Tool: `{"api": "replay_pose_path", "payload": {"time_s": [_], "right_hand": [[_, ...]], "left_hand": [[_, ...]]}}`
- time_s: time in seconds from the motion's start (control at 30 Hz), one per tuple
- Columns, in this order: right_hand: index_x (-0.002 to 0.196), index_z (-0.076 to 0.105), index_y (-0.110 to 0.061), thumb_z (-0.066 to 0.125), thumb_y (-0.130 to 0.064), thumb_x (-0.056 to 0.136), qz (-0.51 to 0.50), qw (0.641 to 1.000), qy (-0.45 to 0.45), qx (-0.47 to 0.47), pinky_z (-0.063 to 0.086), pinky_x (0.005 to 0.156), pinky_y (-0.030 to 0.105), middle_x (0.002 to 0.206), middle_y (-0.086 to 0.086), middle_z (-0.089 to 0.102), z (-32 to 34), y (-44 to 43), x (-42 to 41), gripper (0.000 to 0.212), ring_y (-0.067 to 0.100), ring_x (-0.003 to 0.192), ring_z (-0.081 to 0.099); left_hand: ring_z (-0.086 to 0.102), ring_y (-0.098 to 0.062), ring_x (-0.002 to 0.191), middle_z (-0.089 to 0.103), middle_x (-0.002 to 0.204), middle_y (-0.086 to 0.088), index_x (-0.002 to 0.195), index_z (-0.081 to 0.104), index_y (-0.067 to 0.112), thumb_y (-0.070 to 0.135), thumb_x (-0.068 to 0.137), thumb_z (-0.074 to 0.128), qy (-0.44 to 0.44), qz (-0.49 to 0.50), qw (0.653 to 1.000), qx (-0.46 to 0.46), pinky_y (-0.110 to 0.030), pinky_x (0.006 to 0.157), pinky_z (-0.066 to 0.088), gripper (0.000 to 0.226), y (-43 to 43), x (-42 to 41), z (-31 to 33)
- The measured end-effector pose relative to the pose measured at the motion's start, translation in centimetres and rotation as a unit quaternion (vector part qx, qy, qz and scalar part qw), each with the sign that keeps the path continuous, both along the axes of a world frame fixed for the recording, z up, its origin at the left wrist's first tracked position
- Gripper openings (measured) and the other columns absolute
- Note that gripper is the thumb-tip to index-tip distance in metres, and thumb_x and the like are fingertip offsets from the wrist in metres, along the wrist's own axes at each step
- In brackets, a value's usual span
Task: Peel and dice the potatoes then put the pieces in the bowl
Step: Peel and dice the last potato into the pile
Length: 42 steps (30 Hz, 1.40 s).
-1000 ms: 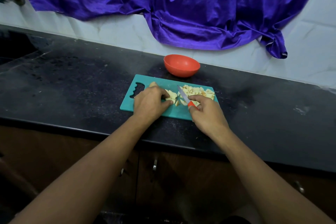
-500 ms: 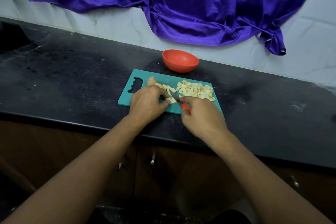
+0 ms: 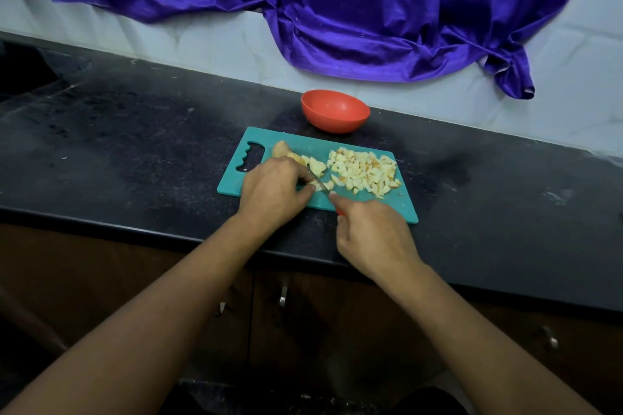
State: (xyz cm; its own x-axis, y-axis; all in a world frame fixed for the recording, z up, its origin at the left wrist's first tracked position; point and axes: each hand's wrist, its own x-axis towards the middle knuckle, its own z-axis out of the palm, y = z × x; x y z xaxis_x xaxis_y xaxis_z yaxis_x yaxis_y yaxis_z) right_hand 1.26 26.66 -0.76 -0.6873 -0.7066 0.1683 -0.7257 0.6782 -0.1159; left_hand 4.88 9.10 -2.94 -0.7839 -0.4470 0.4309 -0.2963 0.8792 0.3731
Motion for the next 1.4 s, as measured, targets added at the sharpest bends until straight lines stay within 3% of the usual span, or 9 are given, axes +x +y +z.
{"api": "replay_pose_path", "payload": {"time_s": [0.1,0.2,0.53,0.63,0.77,0.93,1.1,1.27,1.4], "right_hand": [[0.144,0.055,-0.042,0.054,-0.030,0.103,-0.030,0.991,-0.112,-0.074,0.039,0.057,0.023,0.097,-0.011,0.065,0.7,0.3,-1.4,0.042,0.008,0.068,0.056],[0.143,0.058,-0.039,0.056,-0.028,0.102,-0.041,0.989,-0.101,-0.099,0.035,0.051,0.025,0.095,-0.009,0.065,1.5,0.1,-1.5,0.043,0.007,0.062,0.056],[0.141,0.059,-0.035,0.056,-0.028,0.100,-0.035,0.998,-0.054,-0.023,0.049,0.069,0.033,0.107,-0.003,0.067,2.2,-2.3,0.0,0.041,0.015,0.089,0.061],[0.148,0.051,-0.033,0.053,-0.028,0.102,-0.028,0.999,-0.022,0.000,0.051,0.082,0.038,0.114,0.001,0.066,1.4,-2.3,0.5,0.046,0.021,0.102,0.061],[0.156,0.039,-0.032,0.049,-0.029,0.105,-0.009,1.000,0.007,0.021,0.052,0.082,0.039,0.111,0.004,0.064,-0.1,-1.3,0.8,0.052,0.022,0.100,0.061],[0.138,0.062,-0.039,0.058,-0.027,0.104,-0.038,0.966,-0.196,-0.165,0.046,0.054,0.029,0.087,-0.008,0.067,0.1,0.3,-2.2,0.037,0.010,0.062,0.057],[0.142,0.056,-0.045,0.054,-0.032,0.103,-0.039,0.989,-0.067,-0.129,0.048,0.055,0.030,0.092,-0.010,0.068,0.8,1.5,-1.8,0.042,0.010,0.062,0.058],[0.148,0.050,-0.043,0.048,-0.035,0.105,0.025,0.999,-0.002,-0.048,0.044,0.072,0.031,0.112,-0.005,0.068,0.4,1.2,0.0,0.044,0.011,0.090,0.056],[0.150,0.048,-0.040,0.045,-0.033,0.106,0.036,0.999,0.023,-0.010,0.050,0.071,0.033,0.109,-0.007,0.069,-0.2,1.4,-0.8,0.045,0.012,0.092,0.059]], "left_hand": [[0.065,-0.011,0.103,0.073,0.112,0.014,0.118,0.073,0.036,0.042,0.092,0.070,0.002,-0.003,1.000,0.006,-0.030,0.076,0.049,0.027,-0.1,-0.1,-0.3],[0.065,-0.012,0.104,0.073,0.109,0.014,0.113,0.071,0.034,0.041,0.090,0.072,0.006,0.000,1.000,0.022,-0.034,0.082,0.053,0.025,-0.3,-0.1,-0.4],[0.065,-0.009,0.093,0.073,0.101,0.016,0.100,0.077,0.038,0.040,0.090,0.074,0.009,-0.011,1.000,0.026,-0.031,0.074,0.051,0.011,-0.3,0.1,-0.4],[0.065,-0.011,0.092,0.074,0.100,0.015,0.100,0.078,0.036,0.041,0.090,0.074,0.007,-0.006,1.000,0.025,-0.031,0.074,0.049,0.012,-0.4,0.1,-0.4],[0.065,-0.009,0.090,0.074,0.099,0.015,0.100,0.078,0.036,0.045,0.089,0.074,0.001,-0.008,0.999,0.033,-0.032,0.075,0.052,0.016,-0.4,-0.1,-0.6],[0.063,-0.009,0.083,0.073,0.091,0.013,0.105,0.078,0.036,0.045,0.092,0.071,0.015,-0.015,0.997,0.075,-0.035,0.073,0.055,0.016,-0.8,0.0,-0.4],[0.062,-0.006,0.081,0.063,0.076,0.021,0.094,0.075,0.036,0.037,0.088,0.077,0.033,-0.010,0.991,0.128,-0.036,0.078,0.056,0.006,-1.2,0.0,-0.7],[0.064,-0.006,0.079,0.067,0.085,0.017,0.091,0.071,0.030,0.018,0.088,0.073,0.062,0.006,0.988,0.143,-0.035,0.076,0.055,0.012,-1.3,-0.1,-0.8],[0.064,-0.006,0.080,0.069,0.086,0.015,0.089,0.070,0.029,0.015,0.088,0.070,0.057,0.011,0.989,0.138,-0.036,0.076,0.055,0.015,-1.3,-0.2,-0.8]]}}
